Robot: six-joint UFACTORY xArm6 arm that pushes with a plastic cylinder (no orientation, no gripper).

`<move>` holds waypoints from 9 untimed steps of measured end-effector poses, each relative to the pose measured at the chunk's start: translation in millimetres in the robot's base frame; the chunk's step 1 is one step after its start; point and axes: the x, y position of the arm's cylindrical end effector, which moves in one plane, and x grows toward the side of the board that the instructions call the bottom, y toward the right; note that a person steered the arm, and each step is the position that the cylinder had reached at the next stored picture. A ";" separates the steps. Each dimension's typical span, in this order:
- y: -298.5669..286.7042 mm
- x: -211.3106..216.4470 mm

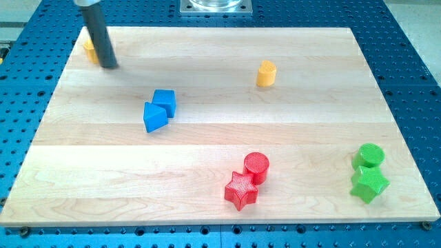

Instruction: Place the blue blocks at the top left of the red blocks

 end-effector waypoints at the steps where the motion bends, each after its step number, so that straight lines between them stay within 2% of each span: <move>1: -29.9 0.0; 2: -54.2 0.0; 3: -15.9 -31.8; 4: 12.0 -14.2; 5: 63.1 53.4; 6: 82.6 98.3; 8: 204.4 103.3; 9: 155.1 103.1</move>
